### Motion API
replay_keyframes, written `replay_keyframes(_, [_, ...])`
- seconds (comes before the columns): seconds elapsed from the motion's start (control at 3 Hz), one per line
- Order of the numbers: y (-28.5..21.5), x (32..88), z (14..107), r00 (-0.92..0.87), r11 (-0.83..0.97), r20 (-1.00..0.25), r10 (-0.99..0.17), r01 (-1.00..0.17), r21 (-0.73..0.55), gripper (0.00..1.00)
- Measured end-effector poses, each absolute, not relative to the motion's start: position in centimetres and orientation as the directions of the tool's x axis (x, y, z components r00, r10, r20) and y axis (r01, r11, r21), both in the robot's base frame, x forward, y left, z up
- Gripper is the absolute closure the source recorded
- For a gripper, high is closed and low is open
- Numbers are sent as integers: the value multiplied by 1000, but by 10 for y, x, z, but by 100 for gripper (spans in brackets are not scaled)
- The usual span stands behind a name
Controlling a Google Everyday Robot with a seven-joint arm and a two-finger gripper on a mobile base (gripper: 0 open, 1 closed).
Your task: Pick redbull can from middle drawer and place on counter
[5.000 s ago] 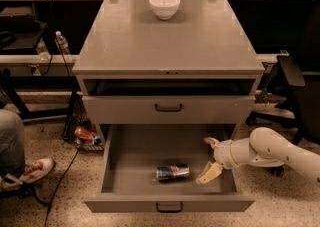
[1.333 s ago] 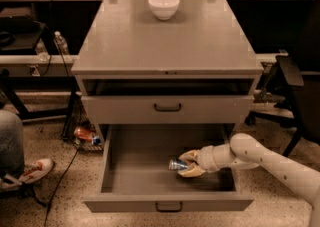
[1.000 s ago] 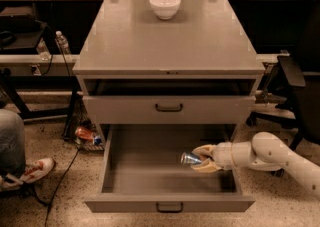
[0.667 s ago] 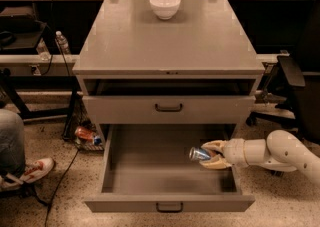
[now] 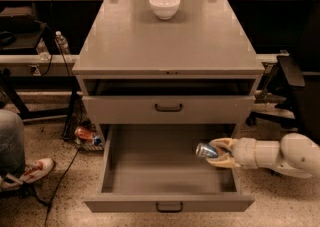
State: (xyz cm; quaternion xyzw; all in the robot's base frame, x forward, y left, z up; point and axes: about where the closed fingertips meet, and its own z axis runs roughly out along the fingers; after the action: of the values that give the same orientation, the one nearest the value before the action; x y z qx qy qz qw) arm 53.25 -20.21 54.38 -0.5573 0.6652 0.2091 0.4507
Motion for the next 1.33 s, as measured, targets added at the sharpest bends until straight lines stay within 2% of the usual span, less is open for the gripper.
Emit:
replay_keyframes(0.67, [-264,511,683,57,480,-798,-600,-773,-415,100])
replay_keyframes(1.33, [-265,525,702,62,475,-790,-610,-769,-428,100])
